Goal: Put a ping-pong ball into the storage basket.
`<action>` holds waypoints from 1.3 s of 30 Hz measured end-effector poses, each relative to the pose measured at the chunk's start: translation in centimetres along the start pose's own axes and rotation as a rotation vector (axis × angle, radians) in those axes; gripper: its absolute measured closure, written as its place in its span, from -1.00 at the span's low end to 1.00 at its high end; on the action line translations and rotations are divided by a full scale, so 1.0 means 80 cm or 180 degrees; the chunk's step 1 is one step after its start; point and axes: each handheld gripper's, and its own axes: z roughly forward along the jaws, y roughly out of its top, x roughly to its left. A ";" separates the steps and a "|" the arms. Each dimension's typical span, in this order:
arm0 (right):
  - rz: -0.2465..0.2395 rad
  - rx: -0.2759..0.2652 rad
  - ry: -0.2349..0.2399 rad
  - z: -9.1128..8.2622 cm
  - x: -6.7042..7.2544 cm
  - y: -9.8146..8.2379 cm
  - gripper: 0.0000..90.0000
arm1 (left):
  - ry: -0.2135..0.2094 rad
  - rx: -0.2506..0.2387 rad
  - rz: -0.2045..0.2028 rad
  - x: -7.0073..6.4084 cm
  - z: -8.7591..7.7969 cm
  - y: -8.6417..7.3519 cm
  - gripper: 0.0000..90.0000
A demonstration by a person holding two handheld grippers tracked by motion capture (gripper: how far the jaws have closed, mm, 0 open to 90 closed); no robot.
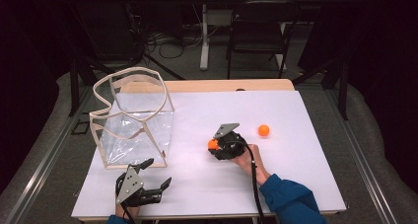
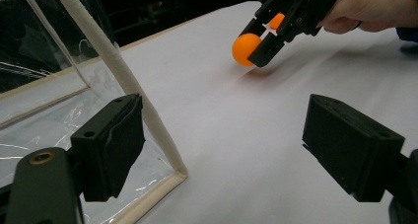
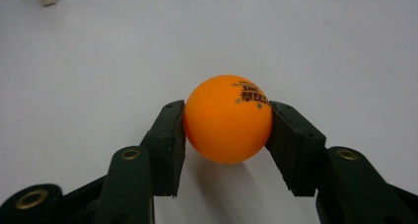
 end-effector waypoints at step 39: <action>-0.0063 -0.0392 -0.0099 -0.040 0.010 0.020 0.12 | 0.0013 -0.0022 -0.0032 -0.001 0.002 0.000 -0.64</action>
